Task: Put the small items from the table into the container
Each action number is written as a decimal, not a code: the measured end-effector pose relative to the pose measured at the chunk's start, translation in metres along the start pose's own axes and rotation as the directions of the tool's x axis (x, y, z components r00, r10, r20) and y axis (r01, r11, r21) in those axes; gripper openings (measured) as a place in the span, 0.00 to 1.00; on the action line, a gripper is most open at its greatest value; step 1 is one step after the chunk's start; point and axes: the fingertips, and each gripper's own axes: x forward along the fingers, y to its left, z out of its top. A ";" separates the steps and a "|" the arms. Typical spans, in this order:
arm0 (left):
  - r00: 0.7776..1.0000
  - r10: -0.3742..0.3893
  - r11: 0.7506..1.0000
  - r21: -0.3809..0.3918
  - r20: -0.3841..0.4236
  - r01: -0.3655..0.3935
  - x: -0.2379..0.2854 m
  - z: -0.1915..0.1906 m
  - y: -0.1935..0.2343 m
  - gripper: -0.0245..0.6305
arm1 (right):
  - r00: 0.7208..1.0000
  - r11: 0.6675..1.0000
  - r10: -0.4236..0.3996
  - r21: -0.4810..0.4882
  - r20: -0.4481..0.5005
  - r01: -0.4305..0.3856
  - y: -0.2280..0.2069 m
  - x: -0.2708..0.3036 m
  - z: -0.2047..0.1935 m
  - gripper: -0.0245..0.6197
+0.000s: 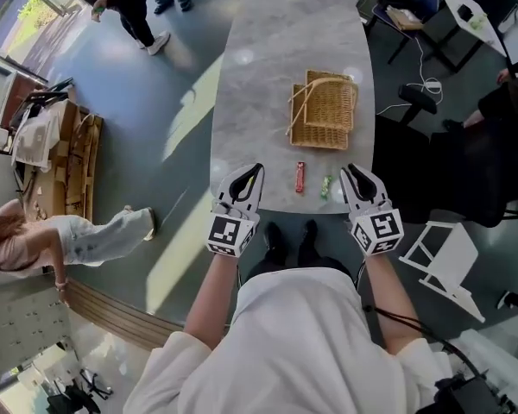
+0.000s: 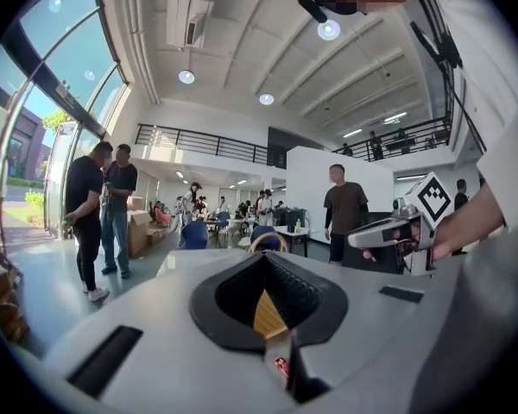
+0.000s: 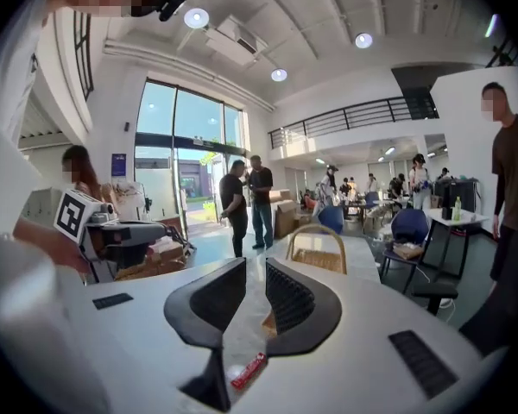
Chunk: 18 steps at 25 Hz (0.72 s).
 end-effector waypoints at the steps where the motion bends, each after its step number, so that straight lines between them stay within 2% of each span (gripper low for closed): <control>1: 1.000 0.008 1.000 -0.016 -0.025 -0.009 0.002 -0.014 0.001 0.05 | 0.999 1.000 -0.006 0.013 -0.033 0.006 -0.007 0.005 -0.017 0.14; 4: 0.995 0.021 0.997 -0.072 -0.097 -0.028 0.007 -0.055 0.002 0.05 | 0.990 0.999 -0.010 0.036 -0.139 0.015 -0.022 0.021 -0.070 0.14; 7: 0.989 0.026 0.994 -0.103 -0.144 -0.041 0.011 -0.082 -0.001 0.05 | 0.962 0.997 -0.002 0.072 -0.273 0.023 -0.035 0.037 -0.132 0.14; 12: 0.982 0.026 0.990 -0.133 -0.188 -0.052 0.008 -0.103 -0.009 0.05 | 0.864 0.990 0.038 0.134 -0.503 0.034 -0.048 0.058 -0.241 0.21; 18: 0.980 0.020 0.989 -0.142 -0.198 -0.049 0.008 -0.110 -0.014 0.05 | 0.748 0.986 0.065 0.159 -0.660 0.055 -0.052 0.073 -0.327 0.24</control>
